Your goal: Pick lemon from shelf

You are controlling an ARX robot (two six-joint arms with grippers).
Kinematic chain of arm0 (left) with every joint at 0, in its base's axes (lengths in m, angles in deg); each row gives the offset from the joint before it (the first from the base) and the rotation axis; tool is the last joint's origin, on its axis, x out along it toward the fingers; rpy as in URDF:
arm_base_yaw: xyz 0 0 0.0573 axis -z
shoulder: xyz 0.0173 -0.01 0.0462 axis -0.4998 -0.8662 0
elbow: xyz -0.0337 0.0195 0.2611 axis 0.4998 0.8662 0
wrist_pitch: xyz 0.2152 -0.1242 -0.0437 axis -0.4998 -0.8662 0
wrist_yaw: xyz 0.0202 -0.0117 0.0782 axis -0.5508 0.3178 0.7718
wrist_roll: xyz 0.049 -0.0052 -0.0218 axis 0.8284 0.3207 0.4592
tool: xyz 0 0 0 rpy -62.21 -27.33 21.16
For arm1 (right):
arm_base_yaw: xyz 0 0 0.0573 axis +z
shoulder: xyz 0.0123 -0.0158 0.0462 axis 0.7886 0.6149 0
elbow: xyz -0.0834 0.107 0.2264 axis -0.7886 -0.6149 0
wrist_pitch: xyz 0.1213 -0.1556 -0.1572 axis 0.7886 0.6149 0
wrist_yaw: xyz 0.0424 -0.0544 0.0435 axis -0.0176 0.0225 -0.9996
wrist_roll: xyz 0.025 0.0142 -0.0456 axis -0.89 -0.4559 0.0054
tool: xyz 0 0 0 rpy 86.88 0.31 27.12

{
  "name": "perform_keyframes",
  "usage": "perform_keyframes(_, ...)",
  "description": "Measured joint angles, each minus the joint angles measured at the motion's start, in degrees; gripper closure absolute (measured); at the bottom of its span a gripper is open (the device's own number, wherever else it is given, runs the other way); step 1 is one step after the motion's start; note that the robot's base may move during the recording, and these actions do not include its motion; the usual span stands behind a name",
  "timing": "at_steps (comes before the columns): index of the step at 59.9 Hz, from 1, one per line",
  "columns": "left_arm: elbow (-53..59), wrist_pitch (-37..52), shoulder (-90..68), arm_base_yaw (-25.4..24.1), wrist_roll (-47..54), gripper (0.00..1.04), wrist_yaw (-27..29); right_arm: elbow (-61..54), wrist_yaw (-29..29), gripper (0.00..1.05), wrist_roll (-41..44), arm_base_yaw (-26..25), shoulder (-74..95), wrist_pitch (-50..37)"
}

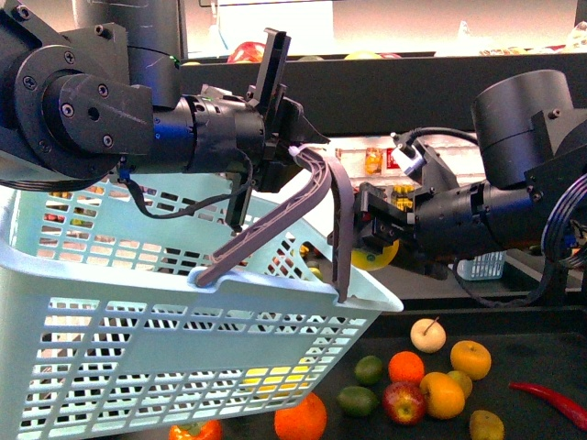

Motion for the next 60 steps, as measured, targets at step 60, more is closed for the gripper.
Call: perform_keyframes(60,0.0,-0.1,0.0,0.5,-1.5,0.97,-1.0,6.4,-2.5,0.08,-13.8,-0.5,7.3,-2.3)
